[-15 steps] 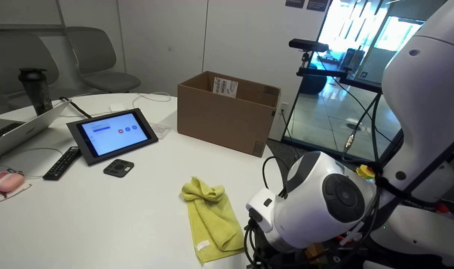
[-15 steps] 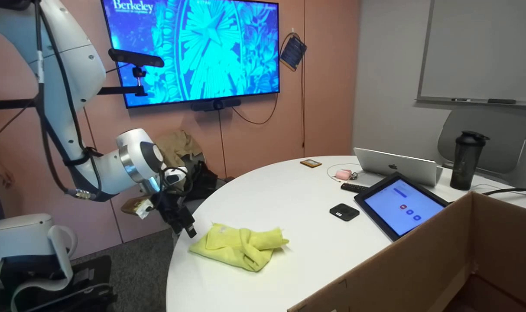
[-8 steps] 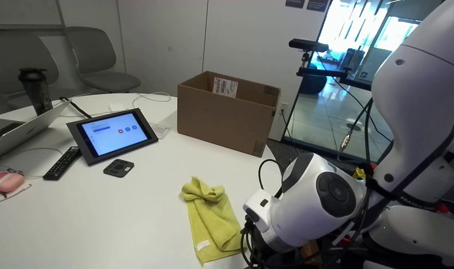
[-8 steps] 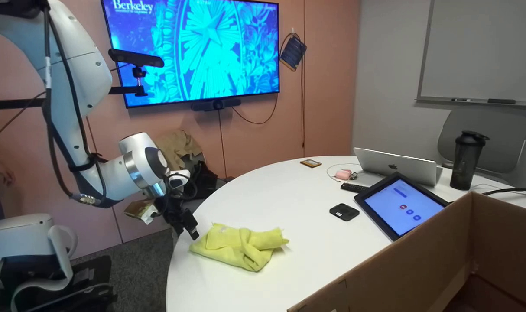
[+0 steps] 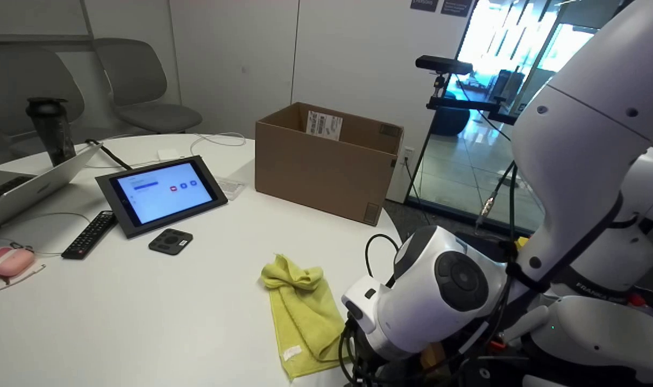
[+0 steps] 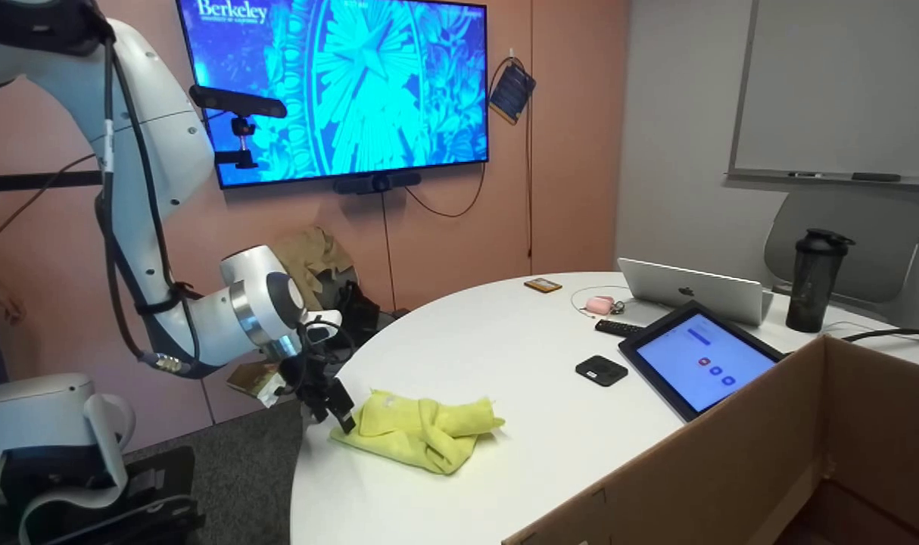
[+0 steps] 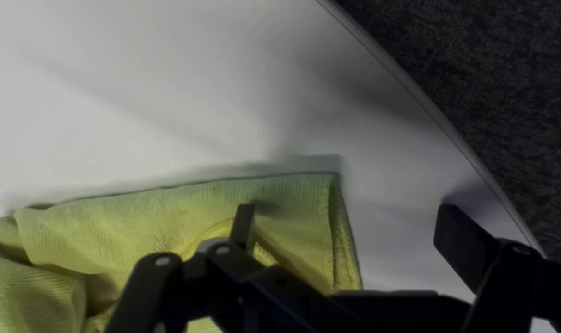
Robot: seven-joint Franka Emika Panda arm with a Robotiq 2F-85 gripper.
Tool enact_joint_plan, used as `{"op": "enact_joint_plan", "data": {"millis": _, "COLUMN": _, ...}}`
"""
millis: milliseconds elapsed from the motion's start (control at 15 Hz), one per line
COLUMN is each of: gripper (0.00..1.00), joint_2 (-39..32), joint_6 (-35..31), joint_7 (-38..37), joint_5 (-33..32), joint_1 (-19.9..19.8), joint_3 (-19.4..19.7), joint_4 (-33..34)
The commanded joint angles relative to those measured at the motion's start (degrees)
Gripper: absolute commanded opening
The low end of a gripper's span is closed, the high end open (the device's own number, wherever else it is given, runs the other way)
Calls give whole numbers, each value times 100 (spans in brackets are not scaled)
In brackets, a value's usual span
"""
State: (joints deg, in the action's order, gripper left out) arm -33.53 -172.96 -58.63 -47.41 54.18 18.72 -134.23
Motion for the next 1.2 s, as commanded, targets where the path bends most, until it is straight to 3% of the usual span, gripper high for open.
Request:
{"op": "enact_joint_plan", "data": {"millis": 0, "gripper": 100, "joint_2": -194, "joint_6": -225, "joint_7": 159, "joint_5": 31, "joint_1": -279, "joint_3": -81, "joint_4": 190}}
{"op": "enact_joint_plan", "data": {"millis": 400, "gripper": 100, "joint_2": -247, "joint_6": -218, "joint_7": 207, "joint_5": 24, "joint_1": -505, "joint_3": -176, "joint_4": 300}}
{"op": "enact_joint_plan", "data": {"millis": 467, "gripper": 95, "joint_2": -247, "joint_6": -213, "joint_7": 220, "joint_5": 21, "joint_1": -534, "joint_3": -193, "joint_4": 306}}
{"op": "enact_joint_plan", "data": {"millis": 533, "gripper": 73, "joint_2": -257, "joint_6": -207, "joint_7": 210, "joint_5": 13, "joint_1": -535, "joint_3": -188, "joint_4": 317}}
{"op": "enact_joint_plan", "data": {"millis": 667, "gripper": 69, "joint_2": -259, "joint_6": -199, "joint_7": 219, "joint_5": 12, "joint_1": -563, "joint_3": -204, "joint_4": 320}}
{"op": "enact_joint_plan", "data": {"millis": 1133, "gripper": 14, "joint_2": -231, "joint_6": -190, "joint_7": 262, "joint_5": 10, "joint_1": -670, "joint_3": -291, "joint_4": 292}}
